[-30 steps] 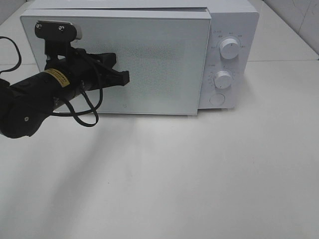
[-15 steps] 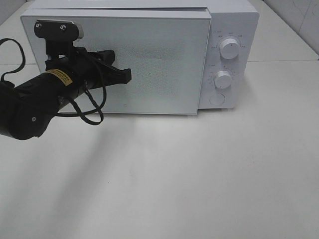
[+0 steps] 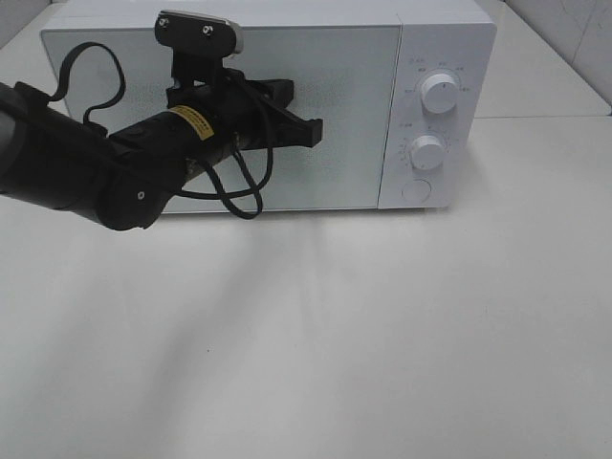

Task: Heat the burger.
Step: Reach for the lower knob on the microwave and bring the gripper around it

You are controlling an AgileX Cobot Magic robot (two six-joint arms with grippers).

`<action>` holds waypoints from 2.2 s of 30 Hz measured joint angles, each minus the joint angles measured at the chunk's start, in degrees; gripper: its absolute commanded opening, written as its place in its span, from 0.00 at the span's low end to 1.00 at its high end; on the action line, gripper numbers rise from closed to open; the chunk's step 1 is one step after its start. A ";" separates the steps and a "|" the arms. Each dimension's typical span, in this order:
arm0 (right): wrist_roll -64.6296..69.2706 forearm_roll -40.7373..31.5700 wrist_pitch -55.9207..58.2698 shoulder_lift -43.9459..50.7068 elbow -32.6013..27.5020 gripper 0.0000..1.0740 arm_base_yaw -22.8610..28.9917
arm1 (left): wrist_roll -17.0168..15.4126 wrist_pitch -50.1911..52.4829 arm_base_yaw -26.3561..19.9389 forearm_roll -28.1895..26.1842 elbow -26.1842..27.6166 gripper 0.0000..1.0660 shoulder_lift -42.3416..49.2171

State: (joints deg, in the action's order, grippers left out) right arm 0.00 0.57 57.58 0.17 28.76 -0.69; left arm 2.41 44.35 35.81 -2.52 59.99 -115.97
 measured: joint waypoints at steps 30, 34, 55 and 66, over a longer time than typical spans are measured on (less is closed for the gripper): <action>0.00 0.00 0.00 0.00 0.00 0.70 0.00 | 9.91 -32.26 3.32 -8.88 3.44 0.00 11.69; 0.00 0.00 0.00 0.00 0.00 0.70 0.00 | 10.03 -41.08 4.76 -8.48 3.44 0.00 15.87; 0.00 0.00 0.00 0.00 0.00 0.70 0.00 | 3.44 -82.39 7.45 -7.16 3.50 0.86 35.70; 0.00 0.00 0.00 0.00 0.00 0.70 0.00 | 1.26 -88.35 7.22 -2.81 3.50 0.99 38.62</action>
State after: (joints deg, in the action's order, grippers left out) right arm 0.00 0.57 57.58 0.17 28.76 -0.69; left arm 3.67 -44.00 43.03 -5.33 63.48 -77.35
